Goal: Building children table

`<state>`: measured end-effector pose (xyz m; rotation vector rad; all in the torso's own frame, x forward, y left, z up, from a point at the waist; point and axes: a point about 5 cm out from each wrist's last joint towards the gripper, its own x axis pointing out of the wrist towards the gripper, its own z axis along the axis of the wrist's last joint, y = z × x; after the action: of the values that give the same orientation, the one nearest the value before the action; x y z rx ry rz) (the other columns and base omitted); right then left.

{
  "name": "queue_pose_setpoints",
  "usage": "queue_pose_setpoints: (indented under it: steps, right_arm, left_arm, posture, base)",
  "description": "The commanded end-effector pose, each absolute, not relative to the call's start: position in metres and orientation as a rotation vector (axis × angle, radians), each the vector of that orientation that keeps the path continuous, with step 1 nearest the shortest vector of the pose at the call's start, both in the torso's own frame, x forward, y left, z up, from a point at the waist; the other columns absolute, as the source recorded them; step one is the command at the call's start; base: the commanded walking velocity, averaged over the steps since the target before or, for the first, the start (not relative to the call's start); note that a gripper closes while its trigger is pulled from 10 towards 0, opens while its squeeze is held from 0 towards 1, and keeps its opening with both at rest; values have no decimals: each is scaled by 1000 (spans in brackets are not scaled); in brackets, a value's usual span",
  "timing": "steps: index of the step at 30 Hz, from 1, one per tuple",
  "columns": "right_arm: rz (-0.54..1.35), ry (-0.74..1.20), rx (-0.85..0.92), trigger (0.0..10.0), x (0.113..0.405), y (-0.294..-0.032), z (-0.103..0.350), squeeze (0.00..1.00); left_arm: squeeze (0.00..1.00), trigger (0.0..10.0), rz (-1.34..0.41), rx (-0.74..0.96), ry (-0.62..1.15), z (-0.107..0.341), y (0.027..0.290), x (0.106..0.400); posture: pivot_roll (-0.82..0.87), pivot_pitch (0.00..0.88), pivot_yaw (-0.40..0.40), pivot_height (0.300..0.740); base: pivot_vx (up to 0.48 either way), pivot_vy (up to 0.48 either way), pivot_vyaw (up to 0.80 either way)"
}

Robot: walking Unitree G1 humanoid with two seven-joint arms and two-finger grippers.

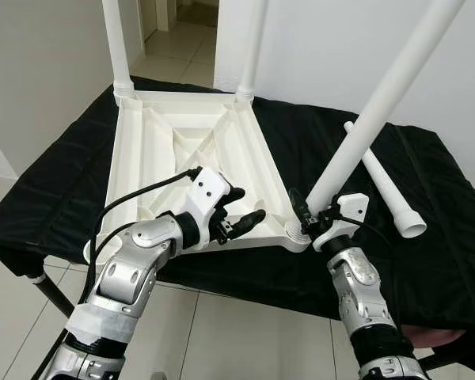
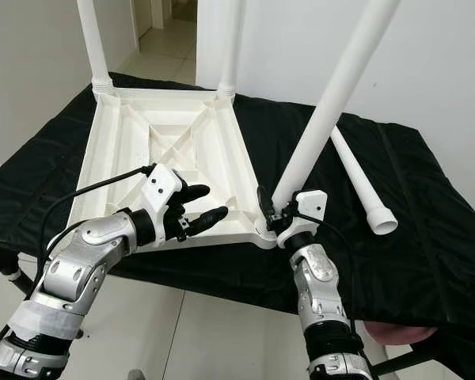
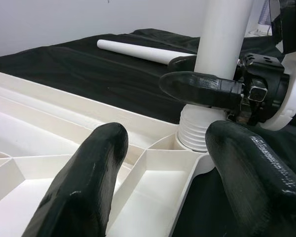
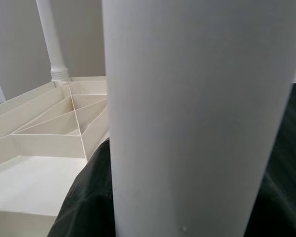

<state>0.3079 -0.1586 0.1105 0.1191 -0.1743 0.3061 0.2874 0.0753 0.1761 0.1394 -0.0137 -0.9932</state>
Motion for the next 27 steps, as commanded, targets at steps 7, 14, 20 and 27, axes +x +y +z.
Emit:
queue_pose_setpoints:
  steps: [7,14,20,27]
  right_arm:
    - [307,-88,98,10000,283,-155,77,0]
    - [325,-101,76,10000,275,-153,75,0]
    - [346,-99,29,10000,272,-150,74,0]
    - [371,-61,0,10000,276,-149,72,0]
  left_arm:
    - [0,10000,-951,141,-17,178,75,286]
    - [0,10000,-945,141,-17,178,77,287]
    - [0,10000,-937,143,-17,180,79,288]
    - [0,10000,-932,144,-19,181,80,289]
  posture:
    - [-11,0,-65,740]
    - [-8,0,-64,740]
    - [-7,0,-61,740]
    - [-6,0,-57,740]
  base:
    - [0,0,0]
    - [0,0,0]
    - [0,0,0]
    - [0,0,0]
